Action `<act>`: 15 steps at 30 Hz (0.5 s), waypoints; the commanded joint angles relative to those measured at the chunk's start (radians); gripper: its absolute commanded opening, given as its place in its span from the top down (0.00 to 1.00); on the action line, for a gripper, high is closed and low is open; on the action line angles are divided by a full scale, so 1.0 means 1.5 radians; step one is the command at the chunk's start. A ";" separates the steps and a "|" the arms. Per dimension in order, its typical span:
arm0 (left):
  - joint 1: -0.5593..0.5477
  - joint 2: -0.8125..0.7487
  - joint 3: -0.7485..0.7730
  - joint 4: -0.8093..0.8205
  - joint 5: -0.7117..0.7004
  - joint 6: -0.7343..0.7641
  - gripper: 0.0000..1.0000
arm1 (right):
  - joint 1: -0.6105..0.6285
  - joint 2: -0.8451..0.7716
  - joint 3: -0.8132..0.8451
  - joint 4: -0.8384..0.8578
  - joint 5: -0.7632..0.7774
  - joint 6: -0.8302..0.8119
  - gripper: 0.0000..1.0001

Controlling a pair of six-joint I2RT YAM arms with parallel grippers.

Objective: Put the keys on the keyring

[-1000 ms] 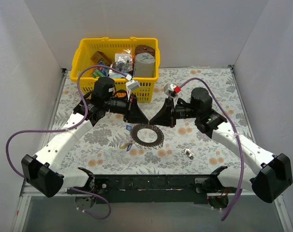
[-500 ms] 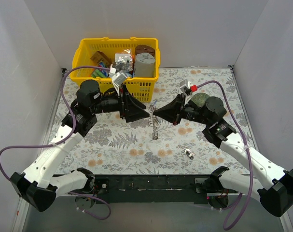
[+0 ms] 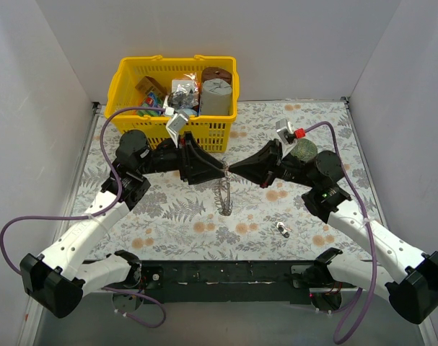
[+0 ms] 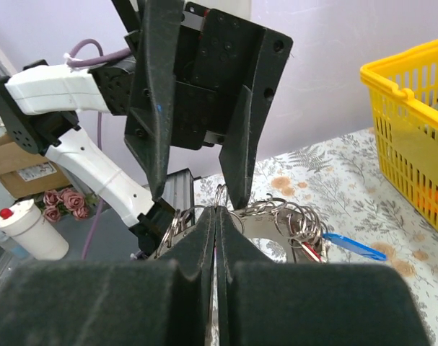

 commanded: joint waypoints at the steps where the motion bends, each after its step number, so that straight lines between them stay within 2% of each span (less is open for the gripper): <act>1: 0.002 -0.013 -0.003 0.052 0.003 -0.010 0.53 | 0.001 -0.023 0.003 0.107 -0.014 0.029 0.99; 6: 0.001 -0.010 -0.017 0.078 -0.003 -0.018 0.58 | 0.001 -0.018 0.004 0.124 -0.027 0.043 0.99; 10: 0.001 -0.004 -0.019 0.098 -0.014 -0.020 0.71 | 0.001 -0.014 0.005 0.130 -0.034 0.048 0.99; 15: 0.001 -0.009 -0.020 0.122 -0.024 -0.023 0.74 | 0.001 -0.015 0.000 0.131 -0.033 0.051 0.99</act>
